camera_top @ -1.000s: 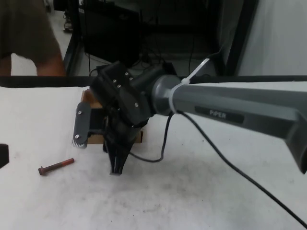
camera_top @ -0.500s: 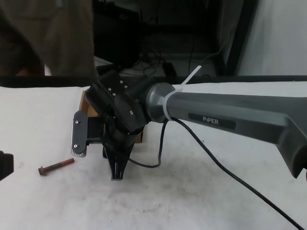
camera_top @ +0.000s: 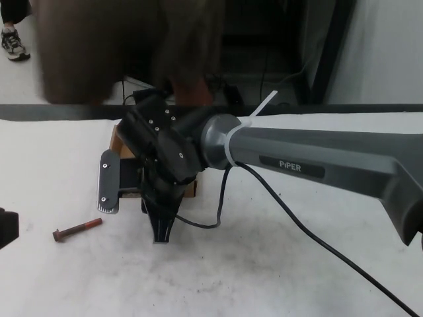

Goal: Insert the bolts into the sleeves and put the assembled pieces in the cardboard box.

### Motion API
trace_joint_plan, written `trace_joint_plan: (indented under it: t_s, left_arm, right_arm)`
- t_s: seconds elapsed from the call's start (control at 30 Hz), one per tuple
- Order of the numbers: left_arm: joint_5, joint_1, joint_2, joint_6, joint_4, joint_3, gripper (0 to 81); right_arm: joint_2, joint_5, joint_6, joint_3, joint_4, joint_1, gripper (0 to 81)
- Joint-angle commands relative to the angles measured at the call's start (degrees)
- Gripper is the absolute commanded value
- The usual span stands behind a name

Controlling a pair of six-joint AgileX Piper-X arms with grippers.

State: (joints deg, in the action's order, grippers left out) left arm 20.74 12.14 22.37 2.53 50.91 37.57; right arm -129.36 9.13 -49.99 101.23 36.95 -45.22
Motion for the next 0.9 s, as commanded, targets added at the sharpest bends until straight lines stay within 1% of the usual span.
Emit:
trace_joint_plan:
  t_s: [0.0,0.2,0.43,0.73,0.8,0.87]
  left_arm:
    - [-0.1,-0.1,-0.2,0.0,-0.7,0.0,13.2]
    - [-0.1,-0.1,-0.2,0.0,-0.7,0.0,13.2]
    - [-0.1,-0.1,-0.2,0.0,-1.9,0.0,13.2]
    - [-0.1,-0.1,-0.2,0.0,-2.4,0.0,13.2]
    - [-0.1,-0.1,-0.2,0.0,-2.4,0.0,13.2]
    - [-0.1,-0.1,-0.2,0.0,-2.4,0.0,13.2]
  right_arm:
    - [0.1,0.0,-0.2,0.6,-0.6,0.8,32.3]
    - [-0.4,0.2,-0.6,0.6,-0.6,2.2,32.3]
    - [-2.5,0.0,-1.0,0.8,-0.6,2.2,32.3]
    - [-3.5,-1.4,-1.0,1.0,1.3,0.2,32.1]
    - [-3.5,-1.5,-1.0,1.1,1.6,0.1,29.2]
    - [-3.5,-1.8,-1.0,1.3,2.5,0.1,22.8]
